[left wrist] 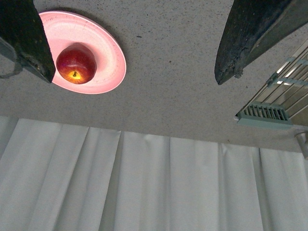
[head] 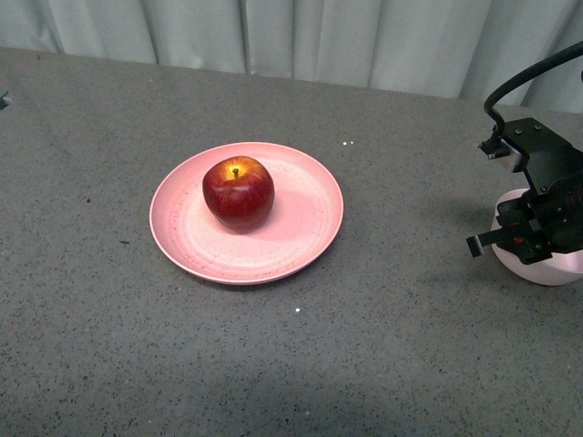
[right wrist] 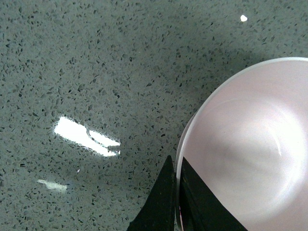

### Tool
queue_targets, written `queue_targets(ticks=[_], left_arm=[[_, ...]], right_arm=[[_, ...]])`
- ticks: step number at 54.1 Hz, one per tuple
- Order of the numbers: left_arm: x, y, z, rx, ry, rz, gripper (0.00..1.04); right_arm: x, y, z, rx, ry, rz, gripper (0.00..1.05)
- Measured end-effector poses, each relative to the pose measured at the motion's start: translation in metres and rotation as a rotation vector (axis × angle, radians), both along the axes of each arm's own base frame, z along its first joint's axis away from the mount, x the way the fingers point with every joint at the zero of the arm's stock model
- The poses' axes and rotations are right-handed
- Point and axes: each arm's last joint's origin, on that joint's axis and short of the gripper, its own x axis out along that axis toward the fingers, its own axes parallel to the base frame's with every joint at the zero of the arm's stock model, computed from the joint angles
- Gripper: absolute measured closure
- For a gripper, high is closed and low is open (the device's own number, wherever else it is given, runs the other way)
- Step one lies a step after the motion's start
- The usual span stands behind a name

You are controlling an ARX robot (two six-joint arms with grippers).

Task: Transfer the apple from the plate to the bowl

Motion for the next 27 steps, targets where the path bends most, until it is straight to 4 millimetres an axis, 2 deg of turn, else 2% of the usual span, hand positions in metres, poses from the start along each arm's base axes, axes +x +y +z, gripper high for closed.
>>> queue_targets(ticks=[8, 14, 27], left_arm=[[0.0, 0.0, 0.0, 0.0, 0.0, 0.0, 0.07], [0.0, 0.0, 0.0, 0.0, 0.0, 0.0, 0.07], [0.0, 0.0, 0.0, 0.0, 0.0, 0.0, 0.07]], right_arm=[[-0.001, 0.005, 0.006, 0.022, -0.004, 0.015, 1.04], [-0.002, 0.016, 0.014, 0.062, -0.001, 0.04, 1.04], [0.007, 0.063, 0.032, 0.114, -0.036, 0.123, 1.04]])
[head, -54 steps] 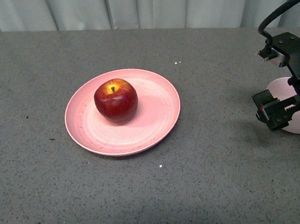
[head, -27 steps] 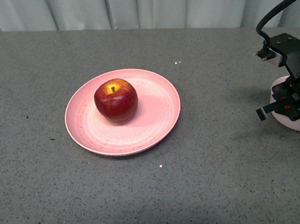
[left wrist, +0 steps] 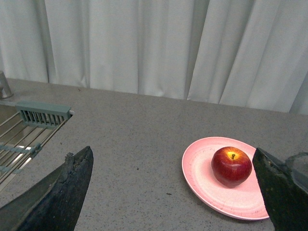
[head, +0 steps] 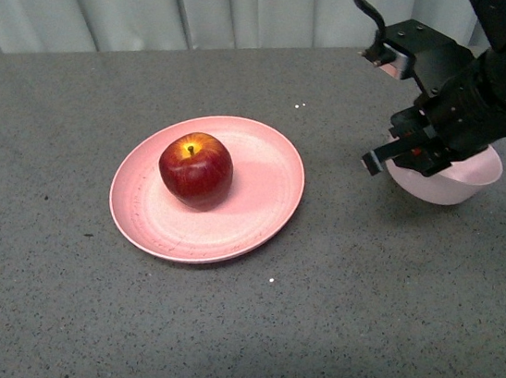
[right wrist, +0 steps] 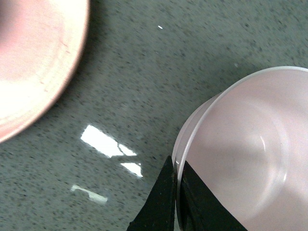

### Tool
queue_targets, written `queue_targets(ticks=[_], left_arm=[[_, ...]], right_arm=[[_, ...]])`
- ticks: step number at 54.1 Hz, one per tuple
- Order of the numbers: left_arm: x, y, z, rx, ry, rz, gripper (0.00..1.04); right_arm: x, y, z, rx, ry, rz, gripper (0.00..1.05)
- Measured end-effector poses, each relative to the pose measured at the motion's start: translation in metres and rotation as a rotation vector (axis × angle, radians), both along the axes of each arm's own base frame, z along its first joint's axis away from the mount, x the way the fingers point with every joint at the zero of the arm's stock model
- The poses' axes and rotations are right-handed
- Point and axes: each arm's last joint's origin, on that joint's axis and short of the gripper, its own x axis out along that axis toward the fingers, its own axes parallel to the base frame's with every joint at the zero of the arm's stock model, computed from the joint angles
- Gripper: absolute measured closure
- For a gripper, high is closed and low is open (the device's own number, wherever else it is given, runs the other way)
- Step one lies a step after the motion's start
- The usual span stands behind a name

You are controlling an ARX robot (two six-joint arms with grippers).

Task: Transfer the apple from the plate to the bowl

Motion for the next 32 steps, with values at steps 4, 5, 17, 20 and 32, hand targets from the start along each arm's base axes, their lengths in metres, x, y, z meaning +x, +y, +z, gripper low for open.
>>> queue_targets(ticks=[4, 5, 17, 20, 32], left_arm=[[0.0, 0.0, 0.0, 0.0, 0.0, 0.0, 0.07], [0.0, 0.0, 0.0, 0.0, 0.0, 0.0, 0.07], [0.0, 0.0, 0.0, 0.0, 0.0, 0.0, 0.07], [0.0, 0.0, 0.0, 0.0, 0.0, 0.0, 0.07], [0.0, 0.0, 0.0, 0.0, 0.0, 0.0, 0.07]], right_arm=[[0.002, 0.011, 0.002, 0.012, -0.005, 0.021, 1.04], [0.002, 0.013, 0.002, 0.012, -0.007, 0.025, 1.04], [-0.001, 0.041, -0.007, 0.013, 0.01, 0.093, 1.04], [-0.002, 0.045, -0.01, 0.013, 0.017, 0.105, 1.04], [0.0, 0.055, -0.016, 0.017, 0.009, 0.126, 1.04]])
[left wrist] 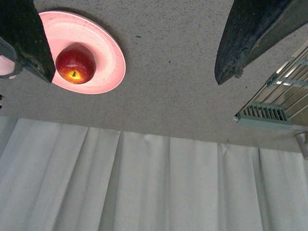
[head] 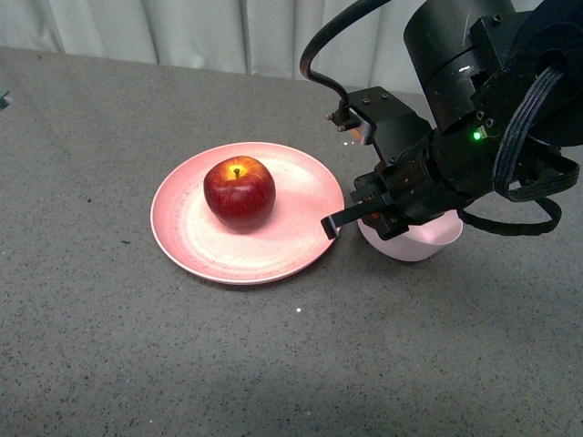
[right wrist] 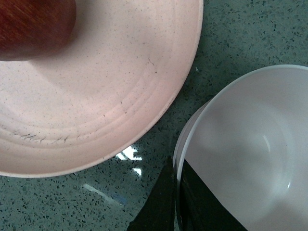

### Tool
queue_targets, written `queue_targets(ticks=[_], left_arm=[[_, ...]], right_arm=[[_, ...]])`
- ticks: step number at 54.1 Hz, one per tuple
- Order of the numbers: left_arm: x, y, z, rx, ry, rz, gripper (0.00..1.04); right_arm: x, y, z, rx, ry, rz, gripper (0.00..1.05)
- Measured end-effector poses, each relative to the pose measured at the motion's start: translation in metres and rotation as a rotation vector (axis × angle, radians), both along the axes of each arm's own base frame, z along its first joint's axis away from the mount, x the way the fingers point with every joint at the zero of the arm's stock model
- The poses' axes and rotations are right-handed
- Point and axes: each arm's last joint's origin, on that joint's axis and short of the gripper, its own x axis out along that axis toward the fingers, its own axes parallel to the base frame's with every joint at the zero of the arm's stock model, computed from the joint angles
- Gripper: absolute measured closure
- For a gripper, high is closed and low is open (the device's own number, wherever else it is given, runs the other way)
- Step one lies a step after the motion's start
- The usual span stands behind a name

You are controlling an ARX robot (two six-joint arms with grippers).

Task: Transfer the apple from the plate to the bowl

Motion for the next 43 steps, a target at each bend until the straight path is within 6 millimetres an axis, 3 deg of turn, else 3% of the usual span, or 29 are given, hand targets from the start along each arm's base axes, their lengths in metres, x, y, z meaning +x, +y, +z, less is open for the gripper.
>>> queue_targets(ticks=[7, 15, 26, 32, 38, 43], left_arm=[[0.0, 0.0, 0.0, 0.0, 0.0, 0.0, 0.07], [0.0, 0.0, 0.0, 0.0, 0.0, 0.0, 0.07], [0.0, 0.0, 0.0, 0.0, 0.0, 0.0, 0.07], [0.0, 0.0, 0.0, 0.0, 0.0, 0.0, 0.07], [0.0, 0.0, 0.0, 0.0, 0.0, 0.0, 0.07], [0.0, 0.0, 0.0, 0.0, 0.0, 0.0, 0.07]], right_arm=[[0.001, 0.001, -0.002, 0.002, 0.004, -0.002, 1.01], [0.002, 0.001, -0.002, 0.035, -0.002, -0.009, 0.75], [0.001, -0.004, 0.003, 0.075, -0.044, -0.036, 0.48], [-0.003, -0.013, 0.016, 0.107, -0.101, -0.064, 0.32], [-0.014, -0.028, 0.045, 0.136, -0.251, -0.104, 0.11], [-0.025, -0.043, 0.064, 0.138, -0.357, -0.159, 0.1]])
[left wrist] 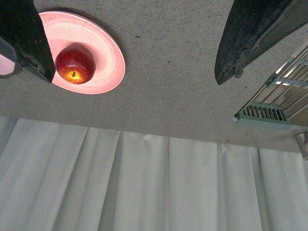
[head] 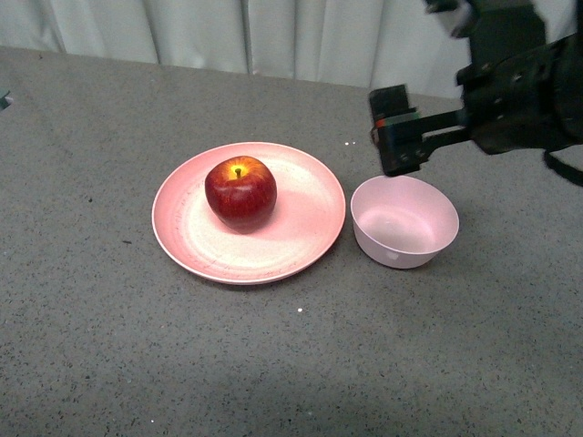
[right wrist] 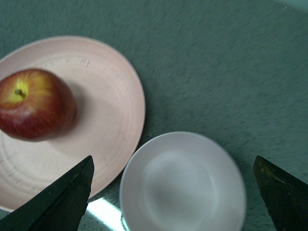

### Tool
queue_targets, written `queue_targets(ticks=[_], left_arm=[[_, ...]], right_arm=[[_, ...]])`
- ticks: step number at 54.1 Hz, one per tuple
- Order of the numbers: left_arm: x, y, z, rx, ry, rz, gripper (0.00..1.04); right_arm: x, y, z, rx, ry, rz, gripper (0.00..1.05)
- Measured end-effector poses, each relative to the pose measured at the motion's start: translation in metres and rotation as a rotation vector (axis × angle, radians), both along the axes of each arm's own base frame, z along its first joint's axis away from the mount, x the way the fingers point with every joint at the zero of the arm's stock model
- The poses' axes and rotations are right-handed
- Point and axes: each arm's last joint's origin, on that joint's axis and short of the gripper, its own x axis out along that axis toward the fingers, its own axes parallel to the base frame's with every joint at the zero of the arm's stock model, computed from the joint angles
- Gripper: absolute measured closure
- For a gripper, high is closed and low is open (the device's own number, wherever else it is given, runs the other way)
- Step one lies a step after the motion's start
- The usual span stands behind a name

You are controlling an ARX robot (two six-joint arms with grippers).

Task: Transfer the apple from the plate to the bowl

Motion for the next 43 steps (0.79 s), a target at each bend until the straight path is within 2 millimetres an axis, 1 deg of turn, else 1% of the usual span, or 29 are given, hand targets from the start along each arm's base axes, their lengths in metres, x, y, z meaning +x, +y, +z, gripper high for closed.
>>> queue_targets(ticks=[6, 9, 10, 11, 12, 14, 16, 17, 18, 19, 20, 25, 26, 30, 31, 34, 35, 37, 43], left_arm=[[0.0, 0.0, 0.0, 0.0, 0.0, 0.0, 0.07], [0.0, 0.0, 0.0, 0.0, 0.0, 0.0, 0.07], [0.0, 0.0, 0.0, 0.0, 0.0, 0.0, 0.07], [0.0, 0.0, 0.0, 0.0, 0.0, 0.0, 0.07], [0.0, 0.0, 0.0, 0.0, 0.0, 0.0, 0.07], [0.0, 0.0, 0.0, 0.0, 0.0, -0.003, 0.07], [0.0, 0.0, 0.0, 0.0, 0.0, -0.002, 0.07], [0.0, 0.0, 0.0, 0.0, 0.0, -0.002, 0.07], [0.0, 0.0, 0.0, 0.0, 0.001, 0.001, 0.07], [0.0, 0.0, 0.0, 0.0, 0.001, 0.001, 0.07], [0.0, 0.0, 0.0, 0.0, 0.001, 0.001, 0.07], [0.0, 0.0, 0.0, 0.0, 0.0, 0.0, 0.07], [0.0, 0.0, 0.0, 0.0, 0.0, 0.0, 0.07], [0.0, 0.0, 0.0, 0.0, 0.0, 0.0, 0.07], [0.0, 0.0, 0.0, 0.0, 0.0, 0.0, 0.07], [0.0, 0.0, 0.0, 0.0, 0.0, 0.0, 0.07], [0.0, 0.0, 0.0, 0.0, 0.0, 0.0, 0.07], [0.0, 0.0, 0.0, 0.0, 0.0, 0.0, 0.07], [0.0, 0.0, 0.0, 0.0, 0.0, 0.0, 0.07]], right_arm=[[-0.021, -0.023, 0.013, 0.014, -0.091, -0.069, 0.09], [-0.033, -0.031, 0.016, 0.026, -0.135, -0.076, 0.09], [-0.038, -0.034, 0.015, 0.029, -0.17, -0.106, 0.11], [-0.042, -0.036, 0.015, 0.028, -0.227, -0.155, 0.14], [-0.048, -0.039, 0.016, 0.036, -0.319, -0.22, 0.19], [-0.061, -0.047, 0.016, 0.046, -0.422, -0.311, 0.26], [-0.077, -0.056, 0.018, 0.073, -0.496, -0.343, 0.33], [-0.08, -0.058, 0.018, 0.079, -0.512, -0.349, 0.35], [-0.09, -0.063, 0.022, 0.096, -0.553, -0.364, 0.41], [-0.096, -0.067, 0.024, 0.104, -0.573, -0.373, 0.44], [-0.098, -0.068, 0.025, 0.107, -0.581, -0.377, 0.46], [-0.118, -0.078, 0.028, 0.12, -0.604, -0.377, 0.64], [-0.119, -0.079, 0.028, 0.12, -0.603, -0.376, 0.66], [-0.131, -0.085, 0.025, 0.115, -0.586, -0.377, 0.8], [-0.132, -0.086, 0.025, 0.114, -0.584, -0.378, 0.81], [-0.139, -0.089, 0.024, 0.115, -0.581, -0.38, 0.92], [-0.141, -0.09, 0.024, 0.115, -0.582, -0.38, 0.94], [-0.146, -0.092, 0.025, 0.118, -0.588, -0.379, 1.03], [-0.158, -0.096, 0.026, 0.12, -0.587, -0.377, 1.04]])
